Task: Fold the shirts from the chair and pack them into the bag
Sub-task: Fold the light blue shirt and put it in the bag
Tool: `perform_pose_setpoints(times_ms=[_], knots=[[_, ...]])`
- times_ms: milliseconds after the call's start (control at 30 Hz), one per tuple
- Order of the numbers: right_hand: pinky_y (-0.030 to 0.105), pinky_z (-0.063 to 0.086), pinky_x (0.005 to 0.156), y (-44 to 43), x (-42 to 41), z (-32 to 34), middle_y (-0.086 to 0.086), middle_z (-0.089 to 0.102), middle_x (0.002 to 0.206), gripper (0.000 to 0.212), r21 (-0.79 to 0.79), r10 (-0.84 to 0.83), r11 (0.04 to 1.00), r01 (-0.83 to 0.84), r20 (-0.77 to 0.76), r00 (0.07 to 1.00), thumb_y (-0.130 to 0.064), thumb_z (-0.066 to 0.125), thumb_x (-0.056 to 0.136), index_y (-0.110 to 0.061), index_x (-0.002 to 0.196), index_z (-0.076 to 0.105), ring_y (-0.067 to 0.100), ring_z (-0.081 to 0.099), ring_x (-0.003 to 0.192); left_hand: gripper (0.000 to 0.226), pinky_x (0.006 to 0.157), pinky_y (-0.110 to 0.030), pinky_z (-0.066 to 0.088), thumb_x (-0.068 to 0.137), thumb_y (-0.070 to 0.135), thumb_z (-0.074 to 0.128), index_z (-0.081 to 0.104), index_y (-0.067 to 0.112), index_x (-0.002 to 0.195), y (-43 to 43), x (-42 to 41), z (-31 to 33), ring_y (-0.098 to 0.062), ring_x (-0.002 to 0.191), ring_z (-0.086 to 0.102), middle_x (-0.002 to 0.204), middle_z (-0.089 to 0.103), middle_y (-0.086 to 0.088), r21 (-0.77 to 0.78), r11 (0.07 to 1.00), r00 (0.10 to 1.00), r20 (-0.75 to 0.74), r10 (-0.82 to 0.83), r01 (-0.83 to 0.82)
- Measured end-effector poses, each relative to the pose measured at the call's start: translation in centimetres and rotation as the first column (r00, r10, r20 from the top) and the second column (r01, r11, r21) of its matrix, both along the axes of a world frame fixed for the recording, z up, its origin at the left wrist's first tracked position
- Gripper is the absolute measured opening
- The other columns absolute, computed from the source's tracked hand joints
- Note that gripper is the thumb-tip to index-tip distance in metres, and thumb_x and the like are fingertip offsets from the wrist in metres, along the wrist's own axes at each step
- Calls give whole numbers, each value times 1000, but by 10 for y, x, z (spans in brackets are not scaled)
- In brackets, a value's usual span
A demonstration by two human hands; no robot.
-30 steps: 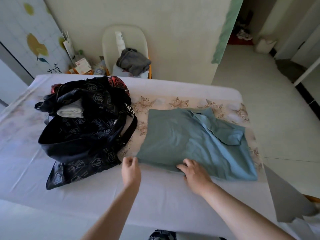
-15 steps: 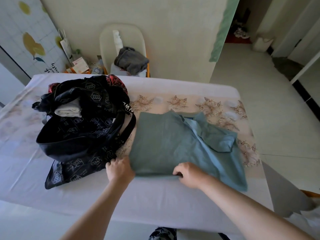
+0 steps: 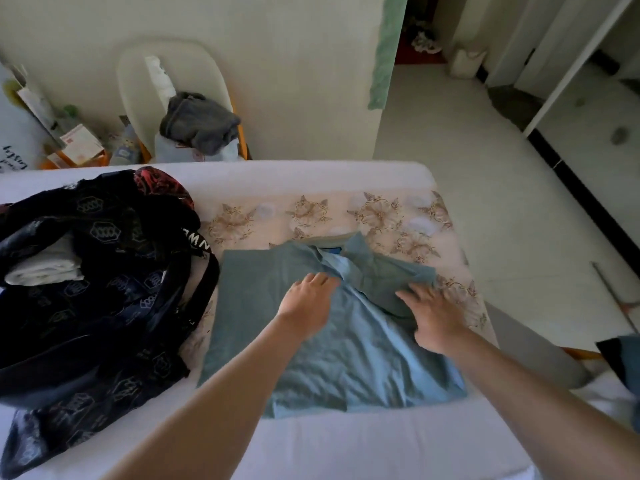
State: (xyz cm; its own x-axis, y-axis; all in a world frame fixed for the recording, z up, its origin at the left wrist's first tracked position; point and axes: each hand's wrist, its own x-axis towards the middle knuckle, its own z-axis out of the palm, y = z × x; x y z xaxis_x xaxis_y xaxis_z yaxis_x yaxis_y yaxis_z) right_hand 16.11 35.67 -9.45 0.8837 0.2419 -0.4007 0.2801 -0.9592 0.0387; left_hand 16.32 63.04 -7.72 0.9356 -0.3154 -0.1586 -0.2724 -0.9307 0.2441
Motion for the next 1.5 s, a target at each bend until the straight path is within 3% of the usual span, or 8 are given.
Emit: perform_pose_setpoints(times_ms=[233,433,567,767,933,1133,1267,1500], knots=[[36,50,71,-8,50,-5,4,70,82,21,538,-390,818,204,258,884,-21,47,95,-18,96,67,30,66,74,75,82,-39,56,96,37,56,9,36,155,-21,71,-17,-24,125,52,156,25,3,66,985,985,-68,-158,163],[36,43,82,-8,132,19,16,65,120,29,709,-826,382,593,-25,563,-24,40,103,-11,124,56,38,60,108,25,66,-31,50,103,32,40,62,27,114,-26,124,-15,-27,85,66,100,69,-1,-69,997,998,52,38,-35],[41,46,94,-18,153,8,13,58,135,49,675,-864,176,716,-242,441,-46,40,101,-14,138,43,37,58,116,35,67,-42,55,104,20,38,44,23,138,-32,136,-16,-28,87,62,133,48,-2,-232,943,962,70,263,-240],[48,41,102,-34,80,-33,22,54,131,51,580,-795,516,630,51,604,-25,61,91,-7,137,49,43,51,120,36,93,-44,47,94,30,43,62,23,123,-45,97,-55,-27,114,58,130,55,0,-134,980,968,224,-112,144],[52,37,108,-39,8,-45,10,44,141,56,416,-577,790,450,258,775,-27,56,87,-19,140,41,38,41,132,63,121,-53,-3,103,50,21,-3,27,157,-62,85,-62,-28,151,-13,164,-14,-4,167,986,998,-63,16,-6],[45,21,117,-39,-61,-53,11,33,157,58,278,-151,959,49,362,920,-41,43,94,-16,146,44,30,32,145,40,115,-52,30,97,33,43,58,17,131,-104,17,-57,-30,139,38,149,45,-9,-89,951,928,262,-263,295],[45,30,109,-56,-91,-58,12,44,147,64,278,-359,921,274,331,873,-50,42,90,-12,141,48,33,41,137,41,112,-51,34,92,35,53,61,16,128,-105,-33,-75,-29,134,46,145,50,-8,-102,931,921,221,-321,349],[39,46,76,-44,-109,-43,1,57,85,10,763,-762,500,410,164,626,-25,70,83,-18,82,63,26,56,83,54,113,-51,32,94,40,44,50,14,142,-98,-70,-71,-30,141,39,151,43,-10,-86,972,972,104,-210,219]])
